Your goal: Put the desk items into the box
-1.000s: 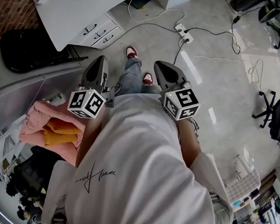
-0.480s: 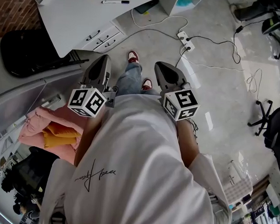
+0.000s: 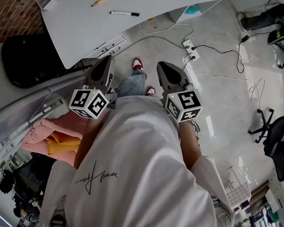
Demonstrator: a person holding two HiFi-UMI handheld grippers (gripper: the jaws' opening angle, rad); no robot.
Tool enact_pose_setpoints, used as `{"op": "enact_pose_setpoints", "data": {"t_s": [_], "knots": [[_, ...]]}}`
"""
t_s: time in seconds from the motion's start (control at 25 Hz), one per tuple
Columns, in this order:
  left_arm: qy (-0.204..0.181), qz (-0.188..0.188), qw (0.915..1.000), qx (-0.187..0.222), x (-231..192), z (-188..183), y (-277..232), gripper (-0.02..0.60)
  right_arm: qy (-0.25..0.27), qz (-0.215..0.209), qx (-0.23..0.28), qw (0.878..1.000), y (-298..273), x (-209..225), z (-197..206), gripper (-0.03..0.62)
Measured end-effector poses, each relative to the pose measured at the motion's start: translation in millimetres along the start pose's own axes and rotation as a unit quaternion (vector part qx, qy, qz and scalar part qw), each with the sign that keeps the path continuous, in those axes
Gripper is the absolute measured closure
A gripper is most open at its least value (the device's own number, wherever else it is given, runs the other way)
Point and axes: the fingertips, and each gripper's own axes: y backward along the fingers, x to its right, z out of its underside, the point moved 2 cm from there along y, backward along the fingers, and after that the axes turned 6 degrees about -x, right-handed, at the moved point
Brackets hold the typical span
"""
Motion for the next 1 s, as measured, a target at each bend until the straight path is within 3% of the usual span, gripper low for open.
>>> {"op": "enact_pose_setpoints", "data": {"t_s": [0.44, 1.0], "knots": [[-0.008, 0.013, 0.9998, 0.011, -54, -50, -28, 0.575, 0.036, 0.000, -0.005, 0.999, -72, -5, -57, 0.566], [-0.025, 0.052, 0.9982, 0.014, -103, -74, -47, 0.575, 0.091, 0.017, -0.012, 0.996, -134, -29, -93, 0.566]]}}
